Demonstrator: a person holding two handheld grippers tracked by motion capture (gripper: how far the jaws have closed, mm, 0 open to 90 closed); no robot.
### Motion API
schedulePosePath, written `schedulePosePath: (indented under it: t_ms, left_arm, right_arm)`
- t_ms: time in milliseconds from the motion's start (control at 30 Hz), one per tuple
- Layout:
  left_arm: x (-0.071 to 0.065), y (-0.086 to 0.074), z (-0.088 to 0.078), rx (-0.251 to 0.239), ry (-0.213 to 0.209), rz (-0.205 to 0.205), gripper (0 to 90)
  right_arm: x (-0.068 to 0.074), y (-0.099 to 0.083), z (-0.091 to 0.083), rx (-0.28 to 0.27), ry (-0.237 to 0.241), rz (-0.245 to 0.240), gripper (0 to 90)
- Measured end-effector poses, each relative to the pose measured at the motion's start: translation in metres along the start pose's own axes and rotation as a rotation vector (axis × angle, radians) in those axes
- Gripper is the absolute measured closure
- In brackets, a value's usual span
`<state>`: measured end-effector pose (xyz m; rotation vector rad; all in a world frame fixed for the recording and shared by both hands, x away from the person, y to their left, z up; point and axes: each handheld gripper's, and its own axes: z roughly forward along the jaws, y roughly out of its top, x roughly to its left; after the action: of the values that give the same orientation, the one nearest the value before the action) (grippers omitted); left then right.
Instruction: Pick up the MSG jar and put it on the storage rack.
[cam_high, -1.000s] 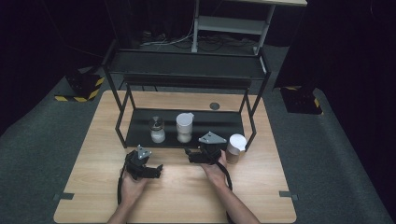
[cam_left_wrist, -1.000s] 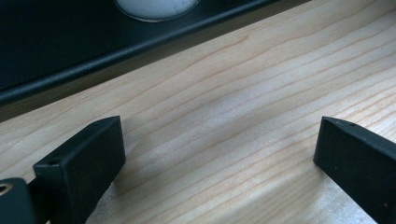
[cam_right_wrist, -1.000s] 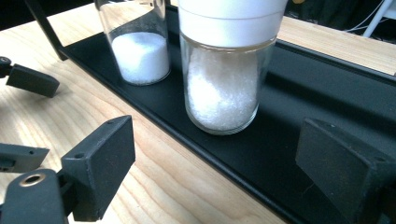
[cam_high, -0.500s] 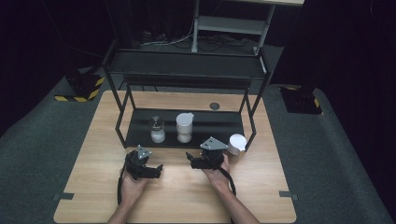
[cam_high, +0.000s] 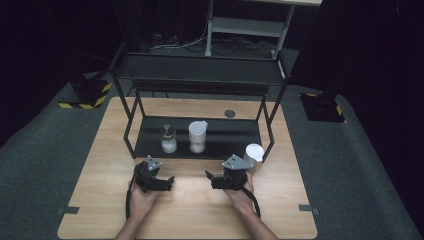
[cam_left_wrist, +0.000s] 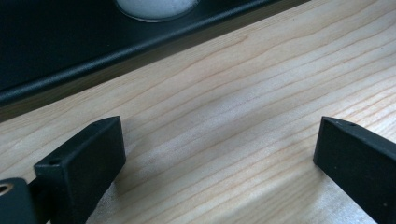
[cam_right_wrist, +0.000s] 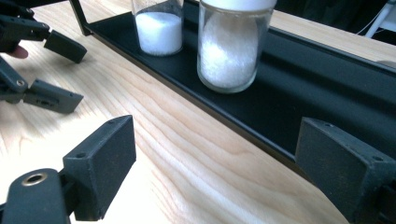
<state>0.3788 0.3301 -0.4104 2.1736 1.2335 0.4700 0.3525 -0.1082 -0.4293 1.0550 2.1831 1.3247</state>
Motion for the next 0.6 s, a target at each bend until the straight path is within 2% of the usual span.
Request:
schedulePosePath:
  t_ms: [600]
  left_arm:
    - [0.000, 0.000, 0.000, 0.000, 0.000, 0.000, 2.2]
  right_arm:
    - [-0.012, -0.026, -0.027, 0.025, 0.004, 0.003, 12.0]
